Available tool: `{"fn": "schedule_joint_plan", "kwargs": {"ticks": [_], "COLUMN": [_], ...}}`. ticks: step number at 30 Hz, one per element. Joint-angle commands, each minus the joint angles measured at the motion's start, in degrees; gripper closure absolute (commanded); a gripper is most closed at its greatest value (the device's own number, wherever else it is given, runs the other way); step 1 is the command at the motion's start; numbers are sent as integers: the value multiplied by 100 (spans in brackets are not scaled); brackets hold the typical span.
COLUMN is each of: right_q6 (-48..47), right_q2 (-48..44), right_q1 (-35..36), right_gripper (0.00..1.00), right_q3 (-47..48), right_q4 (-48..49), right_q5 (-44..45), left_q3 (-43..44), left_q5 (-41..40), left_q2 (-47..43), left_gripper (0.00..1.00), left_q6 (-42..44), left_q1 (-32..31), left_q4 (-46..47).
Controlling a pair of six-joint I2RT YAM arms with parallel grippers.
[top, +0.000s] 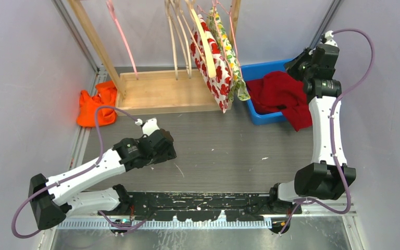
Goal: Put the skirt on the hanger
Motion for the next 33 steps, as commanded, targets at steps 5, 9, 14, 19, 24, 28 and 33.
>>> {"fn": "schedule_joint_plan", "kwargs": {"ticks": [5, 9, 14, 19, 24, 28, 33], "right_q6": [-350, -297, -411, -432, -381, -378, -263], "right_q2": [-424, -288, 933, 2178, 3189, 3691, 4111], "right_q1": [-9, -11, -8, -3, 197, 442, 626], "right_gripper": [99, 85, 56, 55, 52, 46, 42], "right_q3": [376, 234, 563, 1097, 1704, 1964, 1993], "right_q4": [-410, -503, -823, -828, -849, -867, -687], "right_q5": [-83, -121, -48, 318, 594, 960, 1242], "left_q3": [-55, -291, -467, -608, -543, -497, -500], "left_q5": [-78, -31, 144, 442, 641, 716, 707], "left_q2": [-397, -567, -464, -179, 162, 312, 319], "left_gripper": [32, 31, 22, 13, 6, 6, 6], "left_q6": [46, 118, 307, 422, 577, 632, 651], "left_q1": [23, 16, 21, 26, 30, 25, 26], "left_q4": [377, 601, 902, 1239, 1439, 1557, 1578]}}
